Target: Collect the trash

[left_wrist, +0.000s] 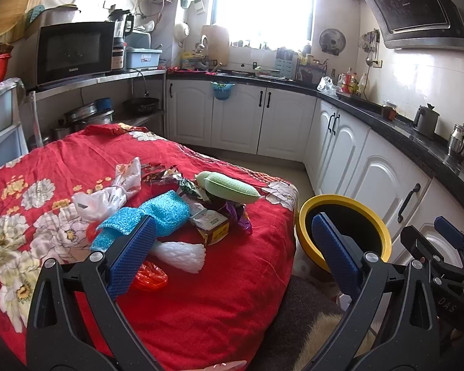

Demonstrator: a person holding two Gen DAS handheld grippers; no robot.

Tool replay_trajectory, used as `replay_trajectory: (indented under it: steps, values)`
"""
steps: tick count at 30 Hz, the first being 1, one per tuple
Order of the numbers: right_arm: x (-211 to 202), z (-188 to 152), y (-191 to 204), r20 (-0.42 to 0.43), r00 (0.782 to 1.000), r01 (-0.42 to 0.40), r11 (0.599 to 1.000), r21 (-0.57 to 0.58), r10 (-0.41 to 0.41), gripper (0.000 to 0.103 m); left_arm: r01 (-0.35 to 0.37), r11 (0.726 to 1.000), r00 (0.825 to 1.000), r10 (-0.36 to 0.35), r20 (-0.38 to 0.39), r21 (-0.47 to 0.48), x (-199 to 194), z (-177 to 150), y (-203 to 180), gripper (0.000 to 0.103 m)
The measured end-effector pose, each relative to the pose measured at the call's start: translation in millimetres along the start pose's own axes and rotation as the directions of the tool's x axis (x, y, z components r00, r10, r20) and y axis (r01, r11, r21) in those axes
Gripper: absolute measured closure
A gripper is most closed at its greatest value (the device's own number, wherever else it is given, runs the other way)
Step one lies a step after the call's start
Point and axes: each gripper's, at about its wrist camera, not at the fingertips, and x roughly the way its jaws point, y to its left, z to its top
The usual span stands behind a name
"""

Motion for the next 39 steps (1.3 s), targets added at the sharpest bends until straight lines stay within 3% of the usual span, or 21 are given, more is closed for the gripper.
replay_trajectory:
  steps: [17, 28, 39]
  values:
    - [21, 16, 31, 0.001, 0.992, -0.124, 0.984, -0.13, 0.125, 0.006, -0.025, 0.994, 1.0, 0.025, -0.001, -0.104, 6, 7, 44, 0.011]
    - [55, 40, 63, -0.033, 0.971, -0.24, 0.954, -0.179, 0.238, 0.006, -0.131, 0.979, 0.991, 0.133, 0.007, -0.154, 11, 31, 94, 0.011]
    - [95, 65, 96, -0.043, 0.955, -0.295, 0.926, -0.236, 0.294, 0.006, -0.217, 0.96, 0.976, 0.218, -0.017, -0.178, 31, 56, 132, 0.011]
